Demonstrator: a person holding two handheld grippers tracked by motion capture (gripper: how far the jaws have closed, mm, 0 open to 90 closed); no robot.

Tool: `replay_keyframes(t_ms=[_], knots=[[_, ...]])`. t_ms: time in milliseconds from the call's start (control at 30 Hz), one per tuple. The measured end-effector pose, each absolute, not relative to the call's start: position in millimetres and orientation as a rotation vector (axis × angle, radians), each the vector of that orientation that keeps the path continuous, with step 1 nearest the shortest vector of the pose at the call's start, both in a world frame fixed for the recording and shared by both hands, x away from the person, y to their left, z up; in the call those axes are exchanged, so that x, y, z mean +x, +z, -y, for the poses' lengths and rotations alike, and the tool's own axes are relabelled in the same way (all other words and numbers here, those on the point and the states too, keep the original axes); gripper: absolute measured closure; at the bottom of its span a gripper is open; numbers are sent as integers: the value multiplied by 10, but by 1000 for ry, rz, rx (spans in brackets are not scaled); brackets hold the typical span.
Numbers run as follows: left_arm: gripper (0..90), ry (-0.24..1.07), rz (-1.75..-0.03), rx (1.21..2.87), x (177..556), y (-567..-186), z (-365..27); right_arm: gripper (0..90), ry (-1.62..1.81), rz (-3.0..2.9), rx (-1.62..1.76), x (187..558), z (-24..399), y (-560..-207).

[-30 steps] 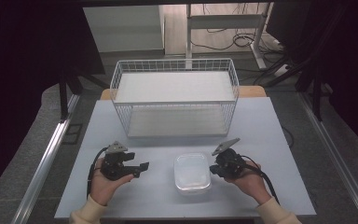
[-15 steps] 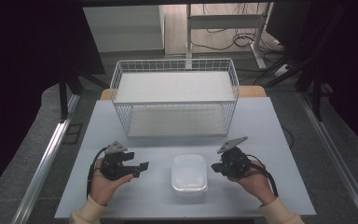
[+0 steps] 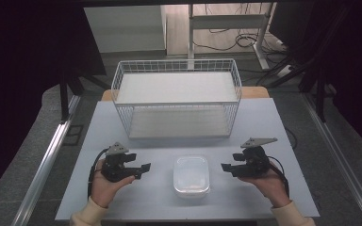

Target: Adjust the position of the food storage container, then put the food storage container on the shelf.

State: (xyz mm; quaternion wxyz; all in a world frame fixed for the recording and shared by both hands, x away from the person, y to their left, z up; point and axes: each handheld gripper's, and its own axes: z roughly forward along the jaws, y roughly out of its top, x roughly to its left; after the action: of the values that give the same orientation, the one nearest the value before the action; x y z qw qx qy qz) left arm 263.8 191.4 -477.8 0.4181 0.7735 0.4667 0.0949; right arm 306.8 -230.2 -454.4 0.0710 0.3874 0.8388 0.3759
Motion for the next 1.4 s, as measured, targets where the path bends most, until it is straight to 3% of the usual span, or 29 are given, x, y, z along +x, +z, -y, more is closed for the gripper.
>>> replay_keyframes(t_ms=[600,1300,1400], knots=[[247,231,-1150,1934,2599,-4694,-1828,280,1265,-2504,1223,3040,2273,-4499],[265,-70,-1222,1806,2798,-4612,-1517,293,1376,-2495,1292,3083,1964,-4439],[268,-161,-1206,1789,2814,-4698,-1440,294,1373,-2510,1318,3080,1932,-4511]])
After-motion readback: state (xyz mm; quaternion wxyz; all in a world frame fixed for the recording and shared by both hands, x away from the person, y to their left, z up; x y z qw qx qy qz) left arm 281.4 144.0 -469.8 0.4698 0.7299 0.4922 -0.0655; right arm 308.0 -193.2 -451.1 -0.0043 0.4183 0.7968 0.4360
